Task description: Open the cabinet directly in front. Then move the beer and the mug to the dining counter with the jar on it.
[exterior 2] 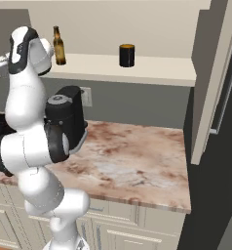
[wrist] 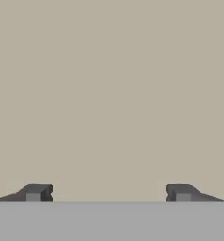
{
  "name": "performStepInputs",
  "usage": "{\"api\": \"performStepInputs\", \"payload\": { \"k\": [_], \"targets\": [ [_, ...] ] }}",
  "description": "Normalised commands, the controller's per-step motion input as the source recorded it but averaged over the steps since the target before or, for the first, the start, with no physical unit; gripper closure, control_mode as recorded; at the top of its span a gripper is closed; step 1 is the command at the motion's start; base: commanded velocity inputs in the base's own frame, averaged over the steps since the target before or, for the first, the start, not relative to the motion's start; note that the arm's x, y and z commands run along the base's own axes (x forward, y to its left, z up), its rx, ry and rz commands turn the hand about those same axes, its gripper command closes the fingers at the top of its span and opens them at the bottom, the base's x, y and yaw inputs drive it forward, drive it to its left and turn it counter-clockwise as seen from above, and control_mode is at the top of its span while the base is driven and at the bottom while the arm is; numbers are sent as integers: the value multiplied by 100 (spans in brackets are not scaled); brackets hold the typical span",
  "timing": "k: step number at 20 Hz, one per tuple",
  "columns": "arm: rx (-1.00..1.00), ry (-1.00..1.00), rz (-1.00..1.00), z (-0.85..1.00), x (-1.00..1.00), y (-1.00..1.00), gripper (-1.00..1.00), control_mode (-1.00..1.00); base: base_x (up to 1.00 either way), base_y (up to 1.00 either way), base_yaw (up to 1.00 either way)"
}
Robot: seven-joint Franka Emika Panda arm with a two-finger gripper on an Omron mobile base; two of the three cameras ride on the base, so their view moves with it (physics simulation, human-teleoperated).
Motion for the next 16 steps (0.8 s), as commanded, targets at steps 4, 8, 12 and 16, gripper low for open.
{"api": "performStepInputs", "payload": {
  "k": [4,8,12,16],
  "targets": [
    [-3,-9,16,-3,-44,100,-100,-100,0,0,0],
    [1,-22,-5,-14,-37,90,-100,-100,0,0,0],
    [0,0,-3,0,-4,-5,-100,-100,0,0,0],
    [2,0,-43,0,-64,-97,-100,-100,0,0,0]
  ]
}}
